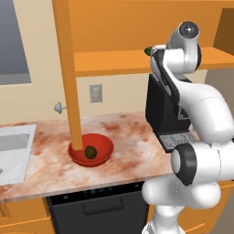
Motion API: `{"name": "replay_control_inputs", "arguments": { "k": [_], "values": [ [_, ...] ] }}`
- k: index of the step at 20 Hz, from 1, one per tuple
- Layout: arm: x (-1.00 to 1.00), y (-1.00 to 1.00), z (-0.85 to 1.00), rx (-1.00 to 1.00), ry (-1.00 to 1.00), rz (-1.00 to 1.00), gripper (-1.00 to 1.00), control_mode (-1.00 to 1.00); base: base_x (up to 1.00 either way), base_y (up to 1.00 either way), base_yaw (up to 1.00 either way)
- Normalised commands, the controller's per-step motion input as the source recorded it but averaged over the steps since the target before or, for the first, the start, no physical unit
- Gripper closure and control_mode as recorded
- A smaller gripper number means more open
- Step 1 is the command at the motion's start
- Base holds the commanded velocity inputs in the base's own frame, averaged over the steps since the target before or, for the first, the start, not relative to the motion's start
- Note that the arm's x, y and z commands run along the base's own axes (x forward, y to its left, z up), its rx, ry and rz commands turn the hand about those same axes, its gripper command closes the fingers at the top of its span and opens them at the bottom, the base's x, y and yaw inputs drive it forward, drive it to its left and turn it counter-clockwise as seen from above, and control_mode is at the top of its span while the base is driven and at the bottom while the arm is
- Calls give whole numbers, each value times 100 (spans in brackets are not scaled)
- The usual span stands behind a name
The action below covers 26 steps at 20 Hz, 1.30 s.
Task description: Pick the avocados from the cabinet and place them in one bowl. Pick the apple from the sink and place it in the other bowl.
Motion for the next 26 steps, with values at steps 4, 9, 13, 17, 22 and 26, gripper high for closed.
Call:
{"name": "replay_control_inputs", "arguments": {
  "k": [4,9,13,17,22,26],
  "values": [
    [55,17,-1,0,0,2,-100,-100,0,0,0],
    [49,26,-3,0,0,0,-100,-100,0,0,0],
    [48,3,-3,0,1,2,-100,-100,0,0,0],
    [61,0,-11,0,5,2,-100,-100,0,0,0],
    [61,0,-7,0,1,5,-100,-100,0,0,0],
    [50,-20,-1,1,0,8,-100,-100,0,0,0]
  ]
}}
